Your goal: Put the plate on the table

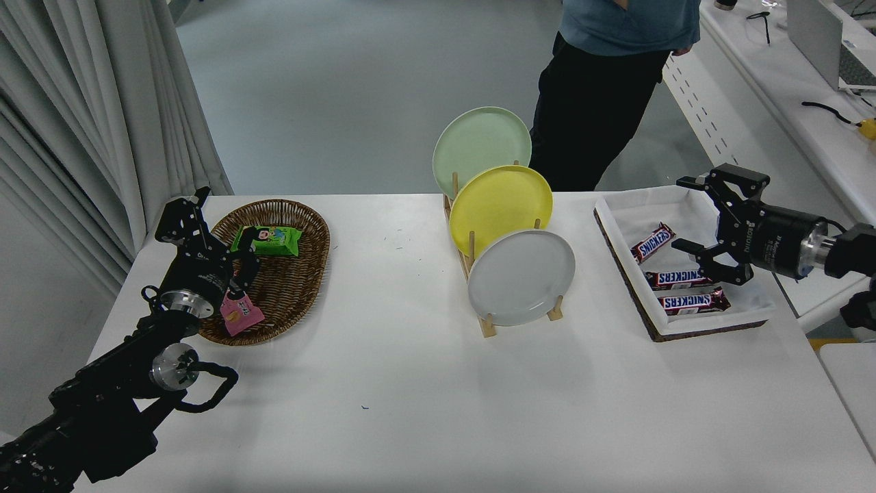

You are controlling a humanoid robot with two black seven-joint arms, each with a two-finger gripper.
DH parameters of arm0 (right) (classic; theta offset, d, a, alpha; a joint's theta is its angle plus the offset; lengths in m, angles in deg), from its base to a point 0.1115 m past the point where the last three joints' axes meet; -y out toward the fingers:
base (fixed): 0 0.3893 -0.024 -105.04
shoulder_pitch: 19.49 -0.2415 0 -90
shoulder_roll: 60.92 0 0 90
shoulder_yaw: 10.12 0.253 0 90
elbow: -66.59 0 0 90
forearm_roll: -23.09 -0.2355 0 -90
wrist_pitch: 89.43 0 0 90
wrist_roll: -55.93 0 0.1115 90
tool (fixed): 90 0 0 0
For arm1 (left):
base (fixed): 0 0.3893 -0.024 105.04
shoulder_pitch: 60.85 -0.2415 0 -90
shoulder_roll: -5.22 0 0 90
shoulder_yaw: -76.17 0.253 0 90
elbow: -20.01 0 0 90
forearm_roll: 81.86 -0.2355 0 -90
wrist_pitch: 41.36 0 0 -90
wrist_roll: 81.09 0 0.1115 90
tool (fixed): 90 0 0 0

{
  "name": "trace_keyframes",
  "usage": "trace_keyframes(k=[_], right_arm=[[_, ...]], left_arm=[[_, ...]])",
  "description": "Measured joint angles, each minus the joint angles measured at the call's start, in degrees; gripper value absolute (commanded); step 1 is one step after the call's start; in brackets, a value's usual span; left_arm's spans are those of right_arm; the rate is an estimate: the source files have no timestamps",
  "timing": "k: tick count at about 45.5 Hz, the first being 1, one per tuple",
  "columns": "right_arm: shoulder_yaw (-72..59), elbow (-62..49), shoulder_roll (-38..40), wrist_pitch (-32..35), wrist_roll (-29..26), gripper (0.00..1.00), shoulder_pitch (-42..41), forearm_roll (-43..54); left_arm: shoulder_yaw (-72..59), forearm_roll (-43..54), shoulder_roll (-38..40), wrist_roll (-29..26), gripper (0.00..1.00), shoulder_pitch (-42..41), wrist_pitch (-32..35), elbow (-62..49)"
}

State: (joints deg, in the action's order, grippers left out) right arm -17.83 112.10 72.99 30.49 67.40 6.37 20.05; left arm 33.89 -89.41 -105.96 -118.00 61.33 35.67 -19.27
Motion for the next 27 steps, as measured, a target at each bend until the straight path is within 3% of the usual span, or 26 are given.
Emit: trace_keyframes(k=[18,27], right_arm=[[-8.76,10.77,0.80,-11.17,-0.50,0.99,-6.95,-8.27],[-10.02,14.74,0.65,-21.18,-1.87,0.99,-8.66,-12.76]], left_arm=[[0.00,0.00,0.00,0.00,1.00,0.00,0.00,0.00],[0.00,0.00,0.00,0.00,1.00,0.01,0.00,0.00]])
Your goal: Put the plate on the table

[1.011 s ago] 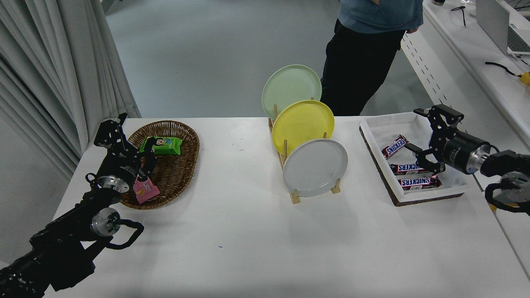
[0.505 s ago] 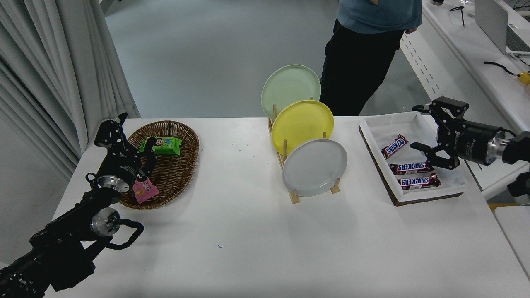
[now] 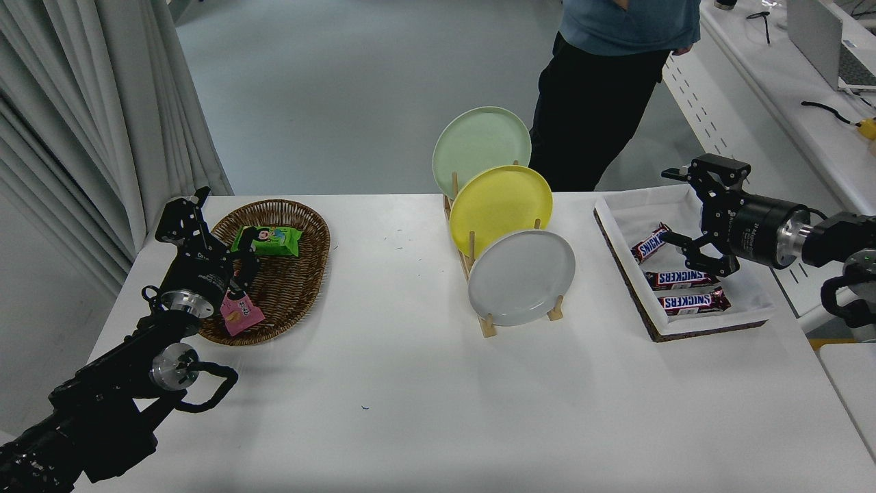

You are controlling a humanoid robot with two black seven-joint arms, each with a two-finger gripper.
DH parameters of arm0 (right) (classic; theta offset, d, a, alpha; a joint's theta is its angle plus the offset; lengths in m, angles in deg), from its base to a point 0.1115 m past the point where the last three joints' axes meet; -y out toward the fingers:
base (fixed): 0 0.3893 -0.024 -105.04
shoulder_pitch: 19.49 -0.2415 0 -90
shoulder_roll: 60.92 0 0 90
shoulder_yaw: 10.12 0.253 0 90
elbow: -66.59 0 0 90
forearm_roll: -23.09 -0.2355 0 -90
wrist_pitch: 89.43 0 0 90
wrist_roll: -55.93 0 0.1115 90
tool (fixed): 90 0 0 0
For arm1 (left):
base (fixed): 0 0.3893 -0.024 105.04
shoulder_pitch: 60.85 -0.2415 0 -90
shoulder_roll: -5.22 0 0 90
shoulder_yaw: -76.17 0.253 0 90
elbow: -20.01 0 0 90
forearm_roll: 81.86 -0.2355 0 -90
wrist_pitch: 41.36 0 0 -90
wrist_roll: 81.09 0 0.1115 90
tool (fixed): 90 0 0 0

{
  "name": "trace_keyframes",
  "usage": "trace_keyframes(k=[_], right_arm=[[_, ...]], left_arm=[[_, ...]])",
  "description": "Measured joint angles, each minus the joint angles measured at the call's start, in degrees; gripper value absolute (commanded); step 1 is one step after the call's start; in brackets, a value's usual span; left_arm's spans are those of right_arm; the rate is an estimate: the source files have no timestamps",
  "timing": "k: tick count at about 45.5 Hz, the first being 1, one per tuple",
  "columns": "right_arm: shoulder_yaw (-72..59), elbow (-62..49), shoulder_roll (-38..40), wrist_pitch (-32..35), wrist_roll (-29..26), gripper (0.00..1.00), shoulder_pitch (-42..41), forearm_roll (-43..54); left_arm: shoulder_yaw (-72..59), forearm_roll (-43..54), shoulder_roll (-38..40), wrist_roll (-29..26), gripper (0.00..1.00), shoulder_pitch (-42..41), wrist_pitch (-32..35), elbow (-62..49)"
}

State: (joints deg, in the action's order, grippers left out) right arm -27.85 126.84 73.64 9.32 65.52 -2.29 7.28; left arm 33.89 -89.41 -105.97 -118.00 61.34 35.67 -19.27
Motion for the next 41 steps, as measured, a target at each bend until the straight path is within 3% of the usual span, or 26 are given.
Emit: trace_keyframes(k=[7,25,41], right_arm=[[-0.03,2.93,-0.09,-4.47,-0.75,0.99,-0.75,-1.72],[-1.13,6.57,-0.86,-3.34,-1.70,0.99,-3.01,-3.19],[-1.75,6.43,-5.01,-5.09,-7.73,0.99,-4.60,-5.14]], left_arm=[[0.00,0.00,0.00,0.00,1.00,0.02,0.00,0.00],[0.00,0.00,0.00,0.00,1.00,0.01,0.00,0.00],[0.00,0.00,0.00,0.00,1.00,-0.02,0.00,0.00]])
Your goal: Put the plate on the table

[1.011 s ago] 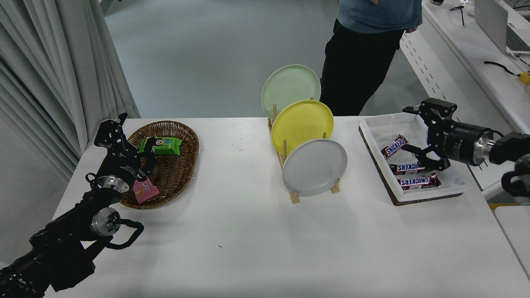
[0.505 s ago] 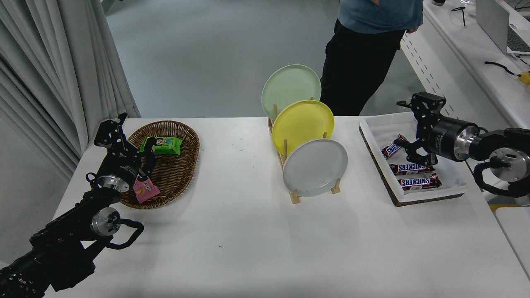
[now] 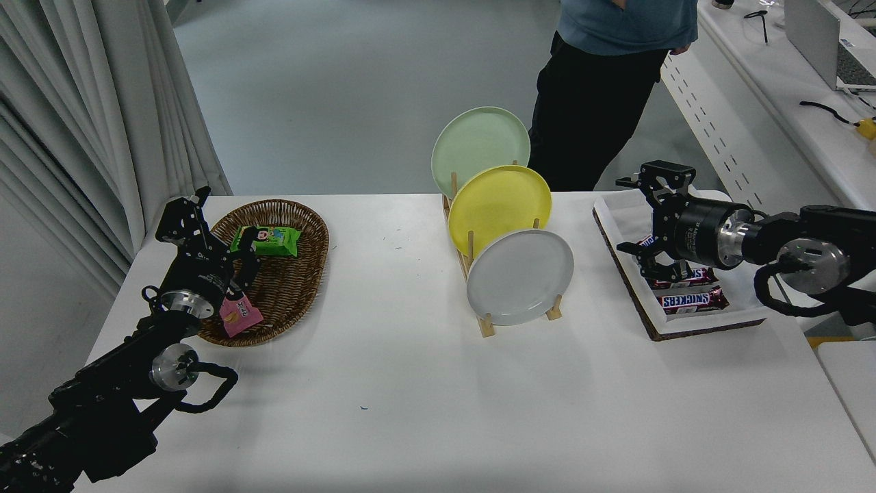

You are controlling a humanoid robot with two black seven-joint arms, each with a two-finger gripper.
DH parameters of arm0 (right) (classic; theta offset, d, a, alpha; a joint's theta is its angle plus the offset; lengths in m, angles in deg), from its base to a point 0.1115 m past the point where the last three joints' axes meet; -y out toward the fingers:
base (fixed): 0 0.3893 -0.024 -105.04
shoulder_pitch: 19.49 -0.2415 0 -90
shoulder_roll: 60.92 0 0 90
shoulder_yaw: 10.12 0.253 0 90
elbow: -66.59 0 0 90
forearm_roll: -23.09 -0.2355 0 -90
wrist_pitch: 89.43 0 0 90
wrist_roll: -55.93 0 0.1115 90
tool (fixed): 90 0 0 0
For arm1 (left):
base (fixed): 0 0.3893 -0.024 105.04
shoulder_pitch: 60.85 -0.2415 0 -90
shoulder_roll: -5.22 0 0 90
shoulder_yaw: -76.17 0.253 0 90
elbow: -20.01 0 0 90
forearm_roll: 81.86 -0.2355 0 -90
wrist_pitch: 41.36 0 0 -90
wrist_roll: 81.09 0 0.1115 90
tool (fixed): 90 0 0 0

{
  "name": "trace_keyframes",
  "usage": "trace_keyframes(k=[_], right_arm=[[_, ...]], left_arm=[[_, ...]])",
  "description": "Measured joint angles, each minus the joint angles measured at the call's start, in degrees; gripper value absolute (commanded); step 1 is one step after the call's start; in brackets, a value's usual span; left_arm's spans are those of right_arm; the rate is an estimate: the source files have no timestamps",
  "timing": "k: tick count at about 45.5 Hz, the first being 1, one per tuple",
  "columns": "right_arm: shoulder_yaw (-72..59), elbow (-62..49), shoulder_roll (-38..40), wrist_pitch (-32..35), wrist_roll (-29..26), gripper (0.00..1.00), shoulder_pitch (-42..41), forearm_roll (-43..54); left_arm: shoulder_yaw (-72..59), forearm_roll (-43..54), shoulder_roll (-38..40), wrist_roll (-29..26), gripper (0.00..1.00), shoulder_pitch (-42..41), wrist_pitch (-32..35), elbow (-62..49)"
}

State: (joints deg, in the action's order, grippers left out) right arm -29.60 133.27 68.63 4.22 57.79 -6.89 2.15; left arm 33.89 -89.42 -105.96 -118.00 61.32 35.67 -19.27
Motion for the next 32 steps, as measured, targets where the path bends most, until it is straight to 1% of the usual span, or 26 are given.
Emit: trace_keyframes(k=[8,18,32], right_arm=[[1.33,0.01,-2.07,-3.24,-3.40,0.99,0.12,-1.12],[5.69,-1.54,-5.88,-5.21,-7.42,0.99,0.96,-1.67],[15.16,-4.93,-10.11,-5.43,-9.12,0.99,4.94,0.80]], left_arm=[[0.00,0.00,0.00,0.00,1.00,0.01,0.00,0.00],[0.00,0.00,0.00,0.00,1.00,0.03,0.00,0.00],[0.00,0.00,0.00,0.00,1.00,0.03,0.00,0.00]])
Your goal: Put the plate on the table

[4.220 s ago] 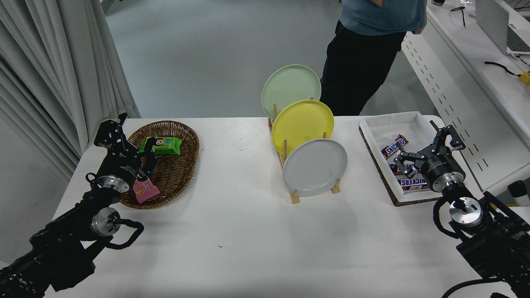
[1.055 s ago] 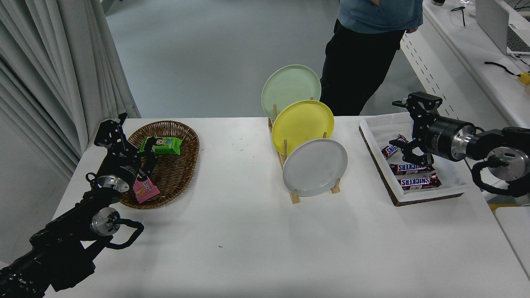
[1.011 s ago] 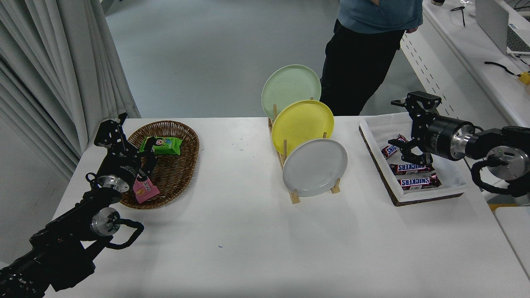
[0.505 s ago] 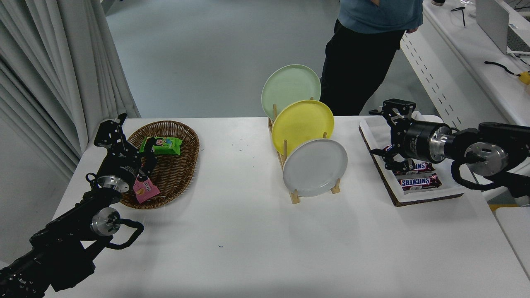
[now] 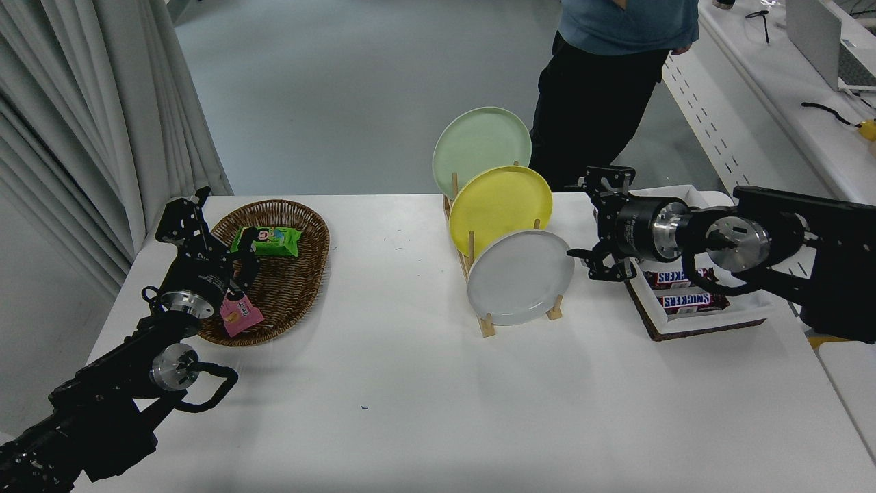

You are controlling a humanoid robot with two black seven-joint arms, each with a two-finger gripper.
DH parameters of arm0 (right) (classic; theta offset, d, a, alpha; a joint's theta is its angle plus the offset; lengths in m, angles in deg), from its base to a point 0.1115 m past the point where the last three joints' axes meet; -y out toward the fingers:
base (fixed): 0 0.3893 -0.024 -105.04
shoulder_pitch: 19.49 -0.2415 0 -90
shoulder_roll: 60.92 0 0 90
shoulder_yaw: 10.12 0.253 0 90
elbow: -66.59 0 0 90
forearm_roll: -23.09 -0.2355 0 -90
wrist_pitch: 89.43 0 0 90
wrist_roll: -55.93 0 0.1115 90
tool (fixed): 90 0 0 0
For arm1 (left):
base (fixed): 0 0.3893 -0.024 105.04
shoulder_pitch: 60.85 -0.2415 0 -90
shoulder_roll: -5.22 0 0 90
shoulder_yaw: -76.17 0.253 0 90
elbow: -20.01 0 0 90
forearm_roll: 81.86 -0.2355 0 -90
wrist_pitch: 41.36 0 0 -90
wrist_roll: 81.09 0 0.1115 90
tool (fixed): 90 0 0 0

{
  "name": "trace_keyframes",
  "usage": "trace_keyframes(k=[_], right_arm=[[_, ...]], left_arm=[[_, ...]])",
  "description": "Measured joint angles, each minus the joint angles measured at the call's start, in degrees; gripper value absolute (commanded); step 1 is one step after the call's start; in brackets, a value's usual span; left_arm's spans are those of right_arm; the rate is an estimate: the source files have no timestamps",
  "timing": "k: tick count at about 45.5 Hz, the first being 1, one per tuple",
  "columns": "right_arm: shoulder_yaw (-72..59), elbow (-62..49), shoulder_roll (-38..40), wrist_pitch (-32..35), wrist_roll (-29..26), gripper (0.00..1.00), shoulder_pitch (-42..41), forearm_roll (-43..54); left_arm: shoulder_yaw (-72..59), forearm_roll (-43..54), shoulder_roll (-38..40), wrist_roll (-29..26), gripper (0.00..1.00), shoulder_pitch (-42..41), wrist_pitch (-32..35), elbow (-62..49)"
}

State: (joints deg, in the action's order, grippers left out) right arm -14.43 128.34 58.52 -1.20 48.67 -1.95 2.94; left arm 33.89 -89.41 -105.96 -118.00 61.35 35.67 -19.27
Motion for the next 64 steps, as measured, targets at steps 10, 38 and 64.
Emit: trace_keyframes(k=[10,38,64], right_arm=[[2.42,-2.20,-1.96,-0.22,-0.31,0.99,1.43,2.67],[3.45,-8.16,-7.50,-0.90,-0.46,0.99,3.12,3.73],[5.70,-10.64,-12.28,-5.81,-0.47,0.99,4.19,2.99]], left_arm=[[0.00,0.00,0.00,0.00,1.00,0.00,0.00,0.00],[0.00,0.00,0.00,0.00,1.00,-0.02,-0.02,0.00],[0.00,0.00,0.00,0.00,1.00,-0.02,-0.02,0.00]])
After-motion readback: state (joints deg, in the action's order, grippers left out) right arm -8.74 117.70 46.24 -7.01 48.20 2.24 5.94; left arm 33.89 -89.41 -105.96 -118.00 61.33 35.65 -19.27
